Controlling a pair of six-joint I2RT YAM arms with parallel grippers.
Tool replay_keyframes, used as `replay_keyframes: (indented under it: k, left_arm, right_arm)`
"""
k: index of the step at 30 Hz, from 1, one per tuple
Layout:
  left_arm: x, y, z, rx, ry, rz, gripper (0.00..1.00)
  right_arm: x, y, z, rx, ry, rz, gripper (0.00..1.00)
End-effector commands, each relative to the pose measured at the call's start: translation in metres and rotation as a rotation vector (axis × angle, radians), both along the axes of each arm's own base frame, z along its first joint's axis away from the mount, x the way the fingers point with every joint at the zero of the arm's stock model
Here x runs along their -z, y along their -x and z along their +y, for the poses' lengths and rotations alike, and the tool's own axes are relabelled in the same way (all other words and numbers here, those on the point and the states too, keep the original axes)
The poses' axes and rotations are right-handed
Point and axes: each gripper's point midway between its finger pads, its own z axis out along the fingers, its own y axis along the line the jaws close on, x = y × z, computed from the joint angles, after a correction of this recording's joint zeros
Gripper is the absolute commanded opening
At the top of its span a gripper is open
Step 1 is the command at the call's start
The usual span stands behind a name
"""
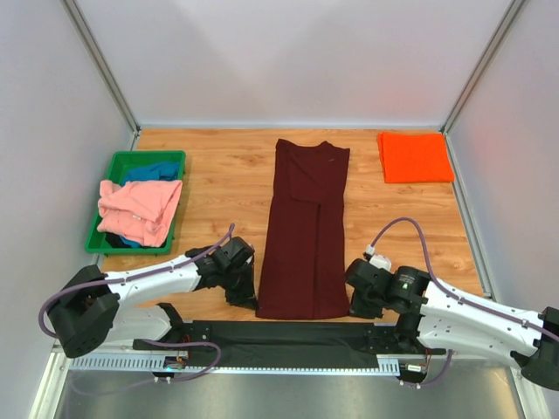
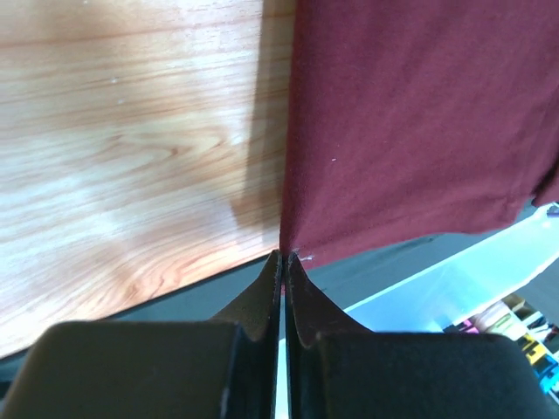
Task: Fold and stack the t-shirts
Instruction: Fold the tshirt
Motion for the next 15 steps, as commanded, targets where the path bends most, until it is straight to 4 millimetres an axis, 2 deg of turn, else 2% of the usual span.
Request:
replay_keyframes:
  k: [1, 5, 6, 8, 9, 11, 12, 14, 15]
  left_arm:
    - [-0.013, -0.007, -0.004, -0.012, -0.016, -0.011, 0.00]
    - [-0.019, -0.020, -0.009, -0.001, -0.043, -0.031, 0.00]
    - [-0.026, -0.030, -0.013, 0.004, -0.039, -0.058, 0.00]
    - [-0.023, -0.037, -0.009, 0.005, -0.080, -0.045, 0.00]
    - [-0.030, -0.049, -0.012, 0.002, -0.069, -0.062, 0.00]
    - [-0.031, -0.058, -0.011, -0.004, -0.081, -0.050, 0.00]
    - [-0.036, -0.072, -0.014, -0.023, -0.076, -0.063, 0.00]
    - [-0.040, -0.083, -0.013, -0.015, -0.089, -0.075, 0.00]
    - [-0.045, -0.100, -0.016, -0.027, -0.093, -0.093, 0.00]
  right_arm:
    - [-0.020, -0.015, -0.002, -0.026, 0.052, -0.078, 0.00]
    - [-0.030, -0.031, -0.002, -0.065, 0.117, -0.134, 0.00]
    - [-0.033, -0.034, 0.000, -0.075, 0.124, -0.141, 0.00]
    - [-0.038, -0.044, 0.005, -0.102, 0.139, -0.168, 0.00]
    - [-0.040, -0.048, 0.007, -0.113, 0.144, -0.177, 0.00]
    - [-0.041, -0.063, 0.008, -0.124, 0.174, -0.183, 0.00]
    - [-0.041, -0.068, 0.009, -0.128, 0.184, -0.180, 0.00]
    - [-0.049, -0.087, 0.011, -0.109, 0.181, -0.209, 0.00]
    - [-0.048, -0.094, 0.010, -0.142, 0.205, -0.211, 0.00]
